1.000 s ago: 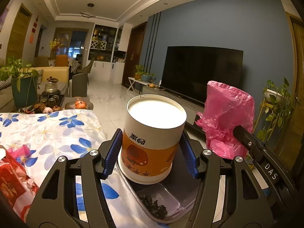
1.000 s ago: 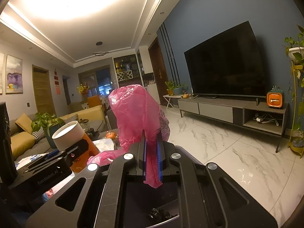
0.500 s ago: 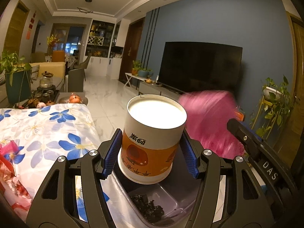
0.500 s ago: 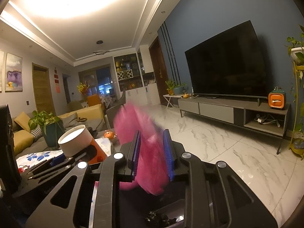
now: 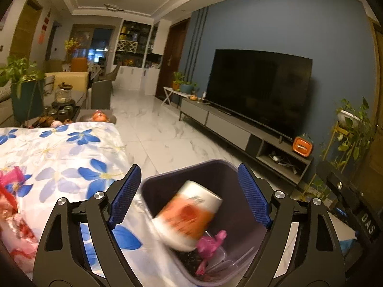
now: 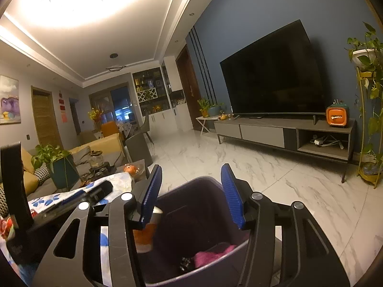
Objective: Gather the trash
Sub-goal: 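Open the right tool to drop the pink bag while the left tool releases the cup into the bin, then move both tools back toward the red snack bag on the table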
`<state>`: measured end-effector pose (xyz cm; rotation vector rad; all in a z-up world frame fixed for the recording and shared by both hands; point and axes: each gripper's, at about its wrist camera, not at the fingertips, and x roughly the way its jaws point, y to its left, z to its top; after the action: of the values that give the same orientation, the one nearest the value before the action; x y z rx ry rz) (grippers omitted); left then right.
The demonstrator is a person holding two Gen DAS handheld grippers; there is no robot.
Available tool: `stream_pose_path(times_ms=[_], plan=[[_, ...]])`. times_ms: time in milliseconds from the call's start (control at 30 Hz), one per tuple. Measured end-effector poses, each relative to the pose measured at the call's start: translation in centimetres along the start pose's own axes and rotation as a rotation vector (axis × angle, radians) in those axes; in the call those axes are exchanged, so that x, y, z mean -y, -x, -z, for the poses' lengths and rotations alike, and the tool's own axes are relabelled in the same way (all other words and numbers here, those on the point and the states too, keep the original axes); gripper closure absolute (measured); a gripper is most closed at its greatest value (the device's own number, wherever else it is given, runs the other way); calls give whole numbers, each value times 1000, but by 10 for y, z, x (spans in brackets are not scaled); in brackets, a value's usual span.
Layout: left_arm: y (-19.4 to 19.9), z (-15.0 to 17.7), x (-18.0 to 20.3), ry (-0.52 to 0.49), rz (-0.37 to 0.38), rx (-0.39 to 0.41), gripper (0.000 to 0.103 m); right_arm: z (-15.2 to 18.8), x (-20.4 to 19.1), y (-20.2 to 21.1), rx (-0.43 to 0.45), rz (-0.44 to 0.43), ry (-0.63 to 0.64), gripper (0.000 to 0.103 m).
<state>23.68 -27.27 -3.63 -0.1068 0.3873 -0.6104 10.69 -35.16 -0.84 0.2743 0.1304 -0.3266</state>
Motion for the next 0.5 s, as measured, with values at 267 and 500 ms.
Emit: stream_pose_path(times_ms=[267, 500], plan=[[44, -1, -23, 36, -72, 33, 14, 3, -17, 19, -4, -33, 27, 47], [94, 7, -46, 74, -176, 42, 9, 10, -45, 35, 13, -58, 85, 39]])
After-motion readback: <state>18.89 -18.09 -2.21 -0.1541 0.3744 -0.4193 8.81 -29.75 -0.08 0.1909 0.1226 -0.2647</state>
